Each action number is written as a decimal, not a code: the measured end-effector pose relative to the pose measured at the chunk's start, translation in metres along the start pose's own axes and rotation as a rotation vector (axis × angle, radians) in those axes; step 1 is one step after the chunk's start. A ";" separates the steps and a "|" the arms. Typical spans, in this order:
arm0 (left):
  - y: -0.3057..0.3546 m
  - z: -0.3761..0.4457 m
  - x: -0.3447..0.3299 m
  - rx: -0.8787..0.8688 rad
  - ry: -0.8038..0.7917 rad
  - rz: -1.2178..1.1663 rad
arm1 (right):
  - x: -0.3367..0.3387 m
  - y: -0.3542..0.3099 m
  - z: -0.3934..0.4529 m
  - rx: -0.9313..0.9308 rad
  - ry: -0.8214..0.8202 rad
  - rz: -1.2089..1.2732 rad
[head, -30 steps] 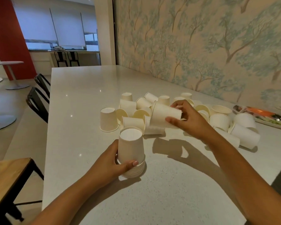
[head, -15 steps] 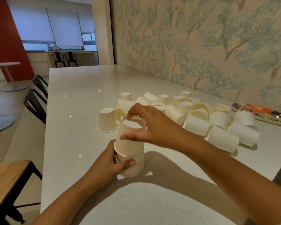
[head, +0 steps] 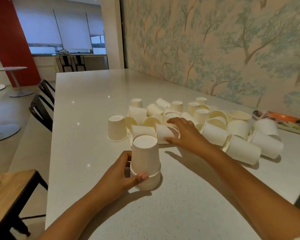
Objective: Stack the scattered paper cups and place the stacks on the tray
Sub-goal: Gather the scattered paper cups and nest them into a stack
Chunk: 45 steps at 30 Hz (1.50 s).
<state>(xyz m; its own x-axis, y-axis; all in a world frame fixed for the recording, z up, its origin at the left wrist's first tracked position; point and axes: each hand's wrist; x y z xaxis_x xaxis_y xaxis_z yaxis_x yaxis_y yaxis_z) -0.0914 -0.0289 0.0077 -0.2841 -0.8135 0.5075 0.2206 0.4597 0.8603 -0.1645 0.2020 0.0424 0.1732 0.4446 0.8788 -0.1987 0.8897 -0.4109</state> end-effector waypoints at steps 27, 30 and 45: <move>0.001 -0.002 0.000 -0.039 0.016 0.016 | 0.040 0.004 -0.009 -0.066 0.105 0.858; 0.000 -0.001 0.001 -0.045 0.010 -0.008 | 0.053 -0.011 -0.018 0.080 0.133 1.061; -0.005 0.002 0.001 -0.061 0.006 -0.009 | 0.017 -0.066 -0.043 0.416 0.034 0.487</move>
<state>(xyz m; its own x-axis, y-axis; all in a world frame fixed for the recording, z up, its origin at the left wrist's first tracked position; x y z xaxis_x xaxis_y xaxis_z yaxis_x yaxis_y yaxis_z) -0.0952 -0.0316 0.0040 -0.2811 -0.8194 0.4995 0.2749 0.4299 0.8600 -0.1063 0.1552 0.0744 -0.0019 0.7970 0.6040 -0.6188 0.4735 -0.6268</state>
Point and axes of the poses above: each hand's wrist, its own z-axis towards the middle knuckle, its own x-axis out of the back of the hand, y = z × x
